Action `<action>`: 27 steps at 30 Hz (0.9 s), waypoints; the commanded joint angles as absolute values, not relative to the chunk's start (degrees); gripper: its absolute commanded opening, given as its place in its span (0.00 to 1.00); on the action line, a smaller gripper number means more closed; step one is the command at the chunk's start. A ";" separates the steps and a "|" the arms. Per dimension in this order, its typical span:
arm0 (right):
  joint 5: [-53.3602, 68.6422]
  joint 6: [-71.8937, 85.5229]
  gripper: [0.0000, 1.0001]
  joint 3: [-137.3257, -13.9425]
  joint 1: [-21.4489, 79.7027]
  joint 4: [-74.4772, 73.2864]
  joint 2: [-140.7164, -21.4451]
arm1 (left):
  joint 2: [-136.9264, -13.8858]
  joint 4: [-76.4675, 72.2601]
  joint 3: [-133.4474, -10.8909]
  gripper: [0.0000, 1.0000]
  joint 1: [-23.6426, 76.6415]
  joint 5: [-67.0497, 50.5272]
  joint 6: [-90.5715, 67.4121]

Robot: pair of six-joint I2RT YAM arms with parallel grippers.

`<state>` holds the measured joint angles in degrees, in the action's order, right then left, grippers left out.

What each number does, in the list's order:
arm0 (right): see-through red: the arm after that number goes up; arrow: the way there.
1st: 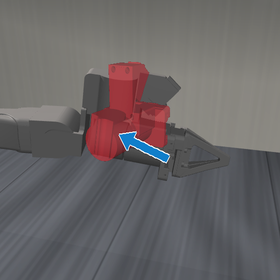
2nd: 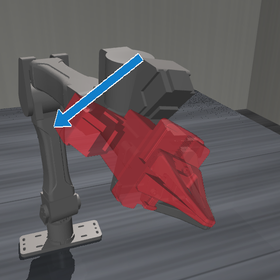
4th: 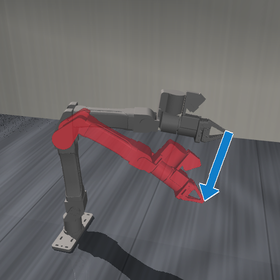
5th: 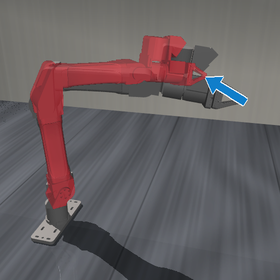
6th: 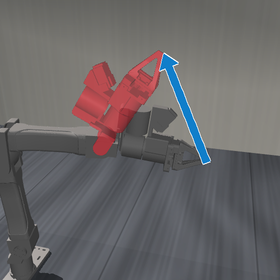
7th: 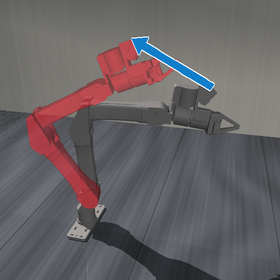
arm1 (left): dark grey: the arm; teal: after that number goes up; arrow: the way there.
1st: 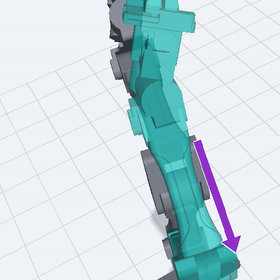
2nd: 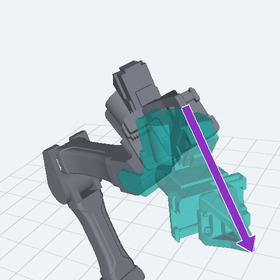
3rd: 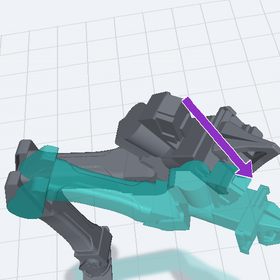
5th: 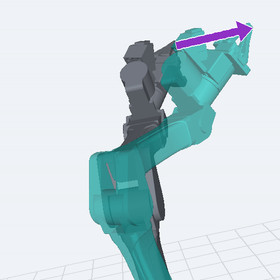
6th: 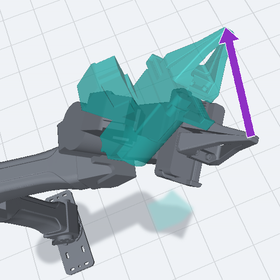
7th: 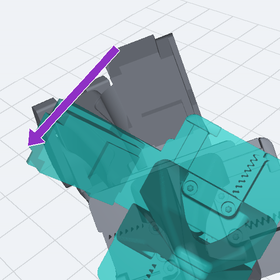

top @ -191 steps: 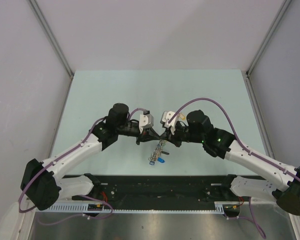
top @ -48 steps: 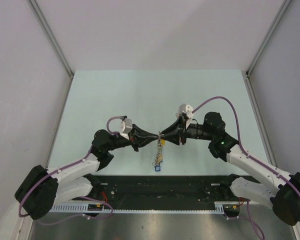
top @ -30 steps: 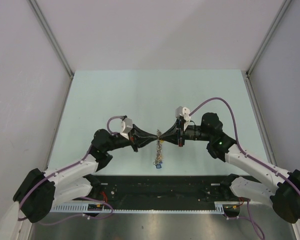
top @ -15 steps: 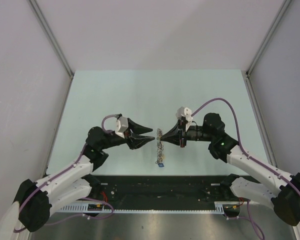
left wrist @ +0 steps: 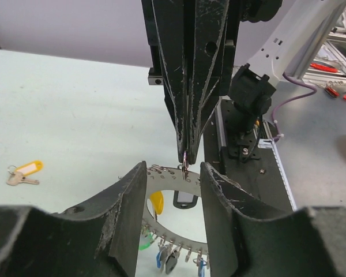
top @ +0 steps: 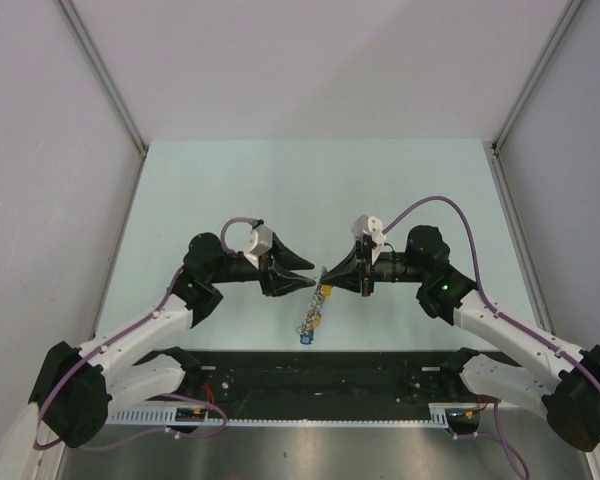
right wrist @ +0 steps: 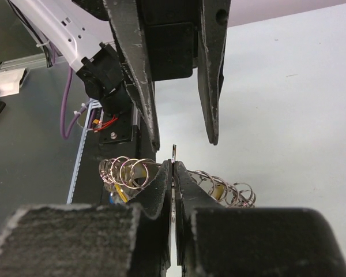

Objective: Put the keys on the keyring

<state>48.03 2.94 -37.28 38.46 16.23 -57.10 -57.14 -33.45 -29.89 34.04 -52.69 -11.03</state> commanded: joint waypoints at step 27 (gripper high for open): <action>51.06 0.70 0.00 -41.92 38.85 20.13 -58.27 | -61.79 -27.42 -36.47 0.17 33.75 -62.05 -11.51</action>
